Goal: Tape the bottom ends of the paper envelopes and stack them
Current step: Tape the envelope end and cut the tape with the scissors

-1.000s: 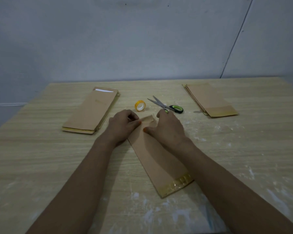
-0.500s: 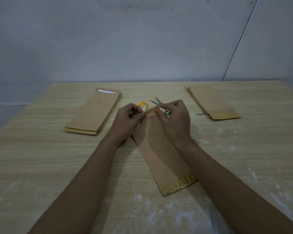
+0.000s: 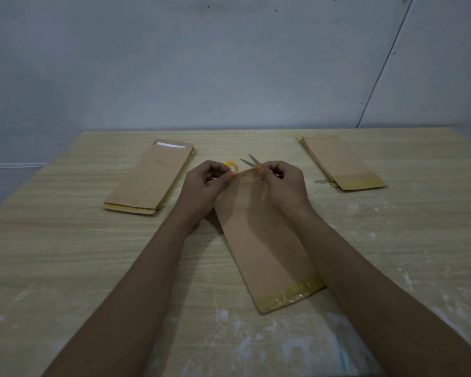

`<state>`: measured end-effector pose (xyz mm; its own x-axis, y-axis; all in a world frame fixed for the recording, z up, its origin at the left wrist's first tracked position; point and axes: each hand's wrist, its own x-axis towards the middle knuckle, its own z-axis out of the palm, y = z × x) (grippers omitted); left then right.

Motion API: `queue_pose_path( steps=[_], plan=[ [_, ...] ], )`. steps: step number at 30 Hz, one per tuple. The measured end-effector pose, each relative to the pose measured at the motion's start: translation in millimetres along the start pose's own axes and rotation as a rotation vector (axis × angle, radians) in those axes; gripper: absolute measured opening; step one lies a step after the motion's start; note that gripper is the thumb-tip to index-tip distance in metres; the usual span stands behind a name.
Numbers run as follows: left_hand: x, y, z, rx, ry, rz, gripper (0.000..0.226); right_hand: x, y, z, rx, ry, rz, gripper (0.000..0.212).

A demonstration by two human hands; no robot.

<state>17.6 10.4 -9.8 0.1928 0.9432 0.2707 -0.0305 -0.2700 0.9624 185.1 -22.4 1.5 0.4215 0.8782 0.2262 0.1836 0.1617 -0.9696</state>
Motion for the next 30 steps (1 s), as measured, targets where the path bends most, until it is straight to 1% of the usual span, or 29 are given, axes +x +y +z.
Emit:
queue_pose_path(
  steps=[2, 5, 7, 9, 12, 16, 20, 23, 26, 28, 30],
  plan=[
    [1, -1, -3, -0.033, 0.02, -0.042, 0.006, 3, 4, 0, 0.049, 0.052, 0.036, 0.023],
    [1, -1, -4, -0.072, 0.04, -0.078, 0.009, 5, 7, -2, 0.129, 0.126, 0.083, 0.022],
    [2, 1, -3, -0.119, 0.064, -0.1, 0.012, 4, 5, -3, 0.176, 0.122, 0.108, 0.016],
    [2, 1, -2, -0.143, 0.091, -0.1, 0.016, 1, 4, -4, 0.204, 0.085, 0.133, 0.011],
    [2, 1, -1, -0.167, 0.148, -0.09, 0.022, 1, 6, -4, 0.2, 0.074, 0.132, 0.012],
    [4, 2, -1, -0.175, 0.228, -0.073, 0.014, 4, 9, -3, 0.194, 0.133, 0.102, 0.016],
    [5, 0, -1, -0.177, 0.209, -0.059, 0.009, 5, 10, -2, 0.196, 0.144, 0.088, 0.018],
    [4, -1, 0, -0.161, 0.196, -0.066, 0.012, 4, 10, -2, 0.188, 0.145, 0.079, 0.02],
    [2, 3, 2, -0.138, 0.191, -0.072, 0.018, 4, 9, -2, 0.177, 0.145, 0.072, 0.018],
    [0, 8, 6, -0.157, 0.193, -0.11, 0.023, 5, 9, -3, 0.176, 0.154, 0.075, 0.017],
    [-2, 11, 8, -0.169, 0.156, -0.149, 0.025, 5, 9, -4, 0.174, 0.159, 0.081, 0.016]
  ],
)
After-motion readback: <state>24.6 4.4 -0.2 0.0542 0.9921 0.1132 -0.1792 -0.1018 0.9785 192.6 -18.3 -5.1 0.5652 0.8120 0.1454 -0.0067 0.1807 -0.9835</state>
